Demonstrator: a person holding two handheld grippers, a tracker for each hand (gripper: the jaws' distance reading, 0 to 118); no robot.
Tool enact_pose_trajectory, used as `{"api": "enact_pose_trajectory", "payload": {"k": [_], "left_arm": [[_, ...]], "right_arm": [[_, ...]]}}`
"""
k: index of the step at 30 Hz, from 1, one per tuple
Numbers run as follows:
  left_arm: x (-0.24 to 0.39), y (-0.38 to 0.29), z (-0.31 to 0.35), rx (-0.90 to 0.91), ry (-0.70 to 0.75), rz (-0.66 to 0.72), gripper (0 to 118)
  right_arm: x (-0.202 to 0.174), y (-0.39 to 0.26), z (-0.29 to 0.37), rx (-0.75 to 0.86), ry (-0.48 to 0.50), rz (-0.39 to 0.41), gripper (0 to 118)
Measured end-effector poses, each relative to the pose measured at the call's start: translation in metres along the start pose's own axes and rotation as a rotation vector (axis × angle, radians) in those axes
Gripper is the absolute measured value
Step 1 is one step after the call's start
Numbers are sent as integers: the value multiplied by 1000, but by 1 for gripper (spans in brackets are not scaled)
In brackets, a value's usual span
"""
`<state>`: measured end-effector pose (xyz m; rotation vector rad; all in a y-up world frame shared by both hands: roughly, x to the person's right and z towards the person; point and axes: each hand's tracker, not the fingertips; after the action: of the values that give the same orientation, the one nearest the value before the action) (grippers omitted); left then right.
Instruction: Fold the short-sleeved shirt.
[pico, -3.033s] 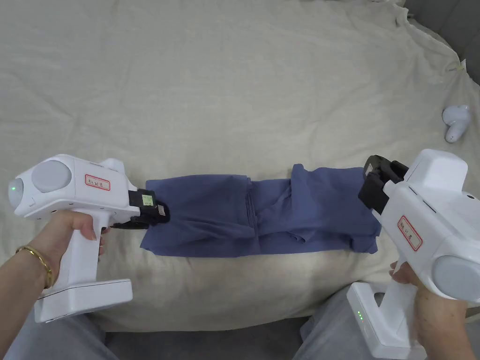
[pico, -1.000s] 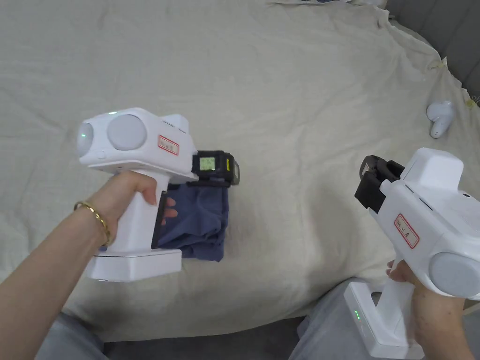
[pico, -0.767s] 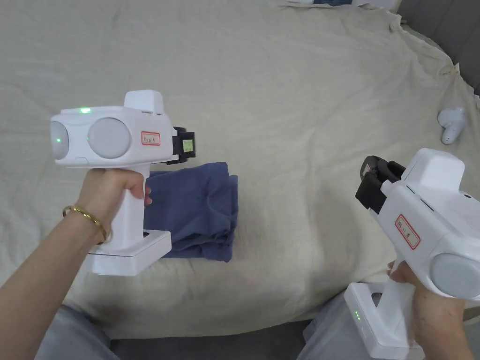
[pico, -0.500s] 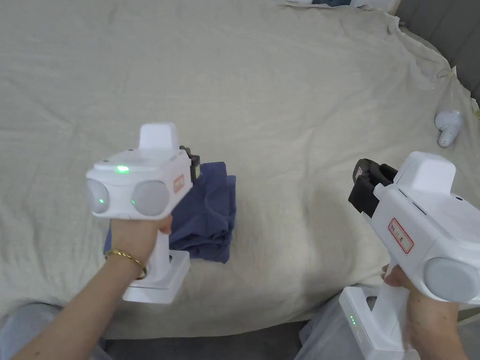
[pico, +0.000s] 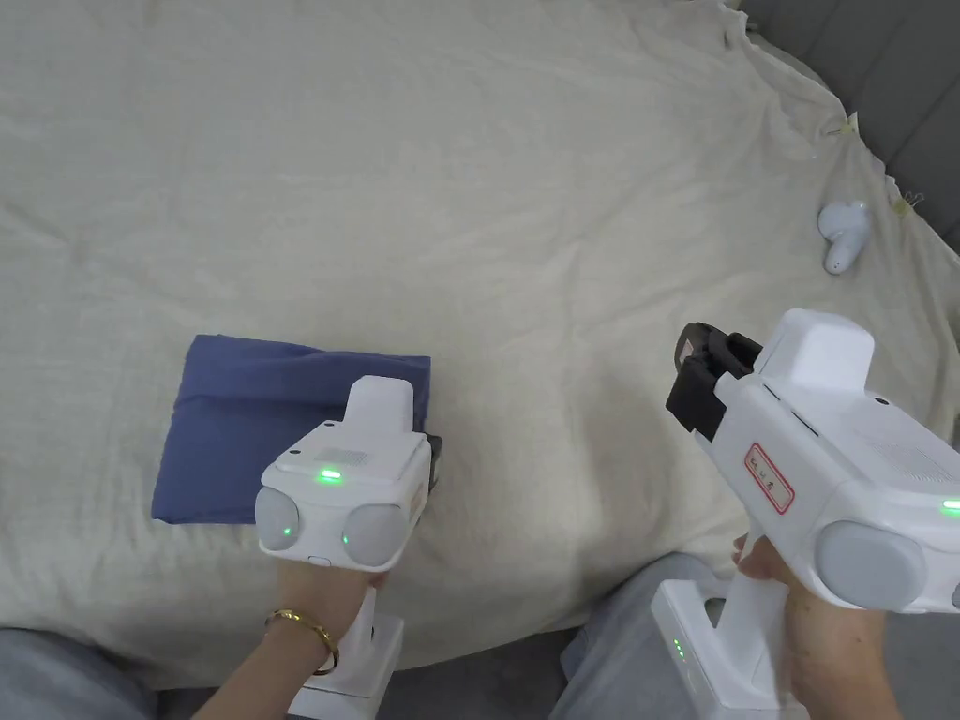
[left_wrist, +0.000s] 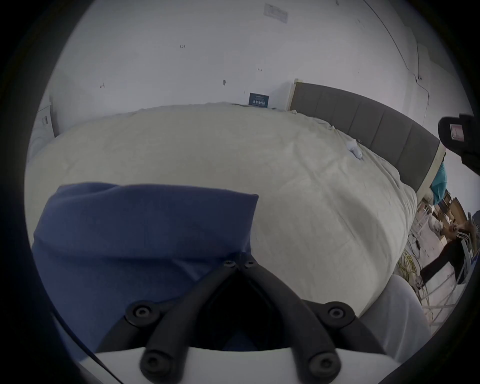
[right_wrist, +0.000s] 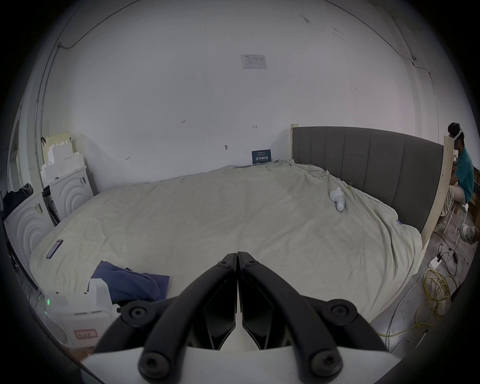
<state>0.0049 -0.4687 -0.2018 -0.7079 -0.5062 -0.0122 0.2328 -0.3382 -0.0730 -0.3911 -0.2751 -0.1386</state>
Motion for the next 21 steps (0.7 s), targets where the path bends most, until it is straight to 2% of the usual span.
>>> {"api": "enact_pose_trajectory", "payload": {"k": [3, 6, 8, 12, 17, 21], "left_arm": [[-9, 12, -1, -46, -47, 73, 0], [-12, 29, 9, -46, -104, 80, 0], [-17, 49, 29, 29, -182, 107, 0], [-39, 90, 67, 181, -192, 187, 0], [-82, 113, 114, 322, -93, 277, 0], [-105, 106, 143, 415, 136, 150, 0]], "right_arm": [[-4, 1, 1, -1, 8, 2, 0], [-10, 1, 0, 1, 19, -3, 0], [-12, 4, -1, 3, 30, 0, 0], [-21, 13, -1, 24, 53, 8, 0], [-40, 24, 0, 72, 96, 14, 0], [-63, 30, -3, 110, 139, 12, 0]]}}
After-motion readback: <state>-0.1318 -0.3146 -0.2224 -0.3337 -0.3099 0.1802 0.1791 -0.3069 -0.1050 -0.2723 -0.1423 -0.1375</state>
